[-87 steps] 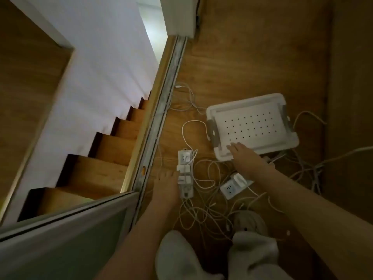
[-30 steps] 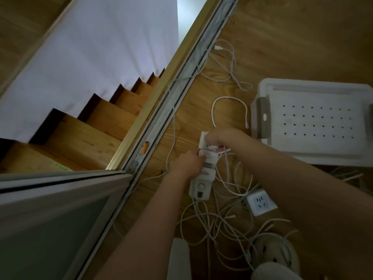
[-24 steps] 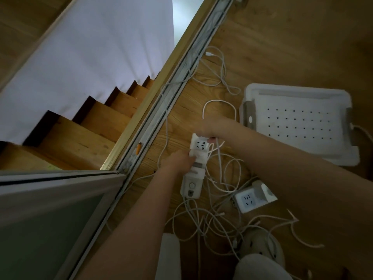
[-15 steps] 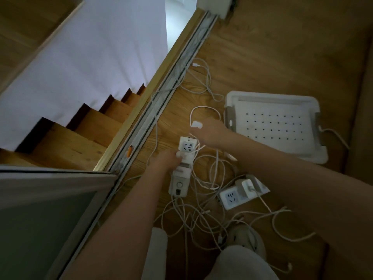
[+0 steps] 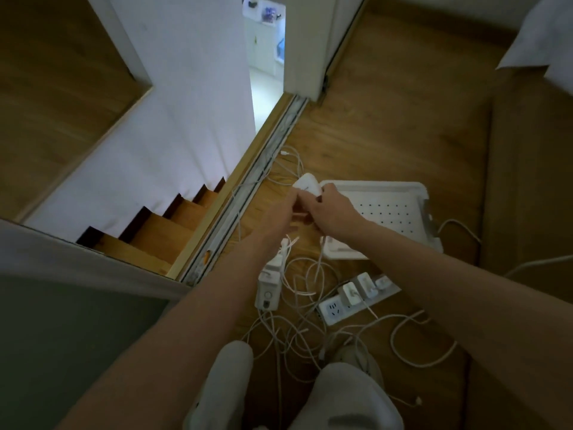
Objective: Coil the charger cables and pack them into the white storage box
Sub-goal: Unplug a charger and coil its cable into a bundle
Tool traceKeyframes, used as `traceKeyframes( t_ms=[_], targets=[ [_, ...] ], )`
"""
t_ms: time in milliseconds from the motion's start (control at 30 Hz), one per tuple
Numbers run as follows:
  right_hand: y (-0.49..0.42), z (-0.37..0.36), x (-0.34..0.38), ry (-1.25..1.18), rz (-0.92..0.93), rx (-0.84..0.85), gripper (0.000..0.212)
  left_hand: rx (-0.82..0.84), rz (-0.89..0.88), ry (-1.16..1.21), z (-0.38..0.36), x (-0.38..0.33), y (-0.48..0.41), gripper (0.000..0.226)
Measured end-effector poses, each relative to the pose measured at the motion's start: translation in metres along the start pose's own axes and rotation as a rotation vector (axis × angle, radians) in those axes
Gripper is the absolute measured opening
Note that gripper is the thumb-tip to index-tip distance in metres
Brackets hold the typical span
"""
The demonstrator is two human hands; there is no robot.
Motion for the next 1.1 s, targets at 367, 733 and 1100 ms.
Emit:
traceKeyframes(
  t_ms=[367, 733, 1100],
  targets=[
    [0.127, 0.049, 0.05, -0.064, 0.383, 0.097, 0.021, 0.009, -0.133, 0.544, -0.014, -0.083, 0.101, 0.048],
    [0.197, 0.054, 0.054, 0.145, 0.565, 0.065, 0.032, 0.303, -0.257, 0.662, -0.005, -0.121, 0.212, 0.049],
    [0.202, 0.023, 0.04, 0.666, 0.762, -0.088, 0.034, 0.293, -0.128, -0.396, -0.002, -0.081, 0.238, 0.06]
  ],
)
Point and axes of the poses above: each hand's wrist, its own y-axis away from the middle knuckle, its own z-axis out of the back of the hand, x = y × z, the point moved 7 cm from there along -y, towards the middle knuckle, and after that the axes turned 5 degrees about y, right-handed, at the moved point
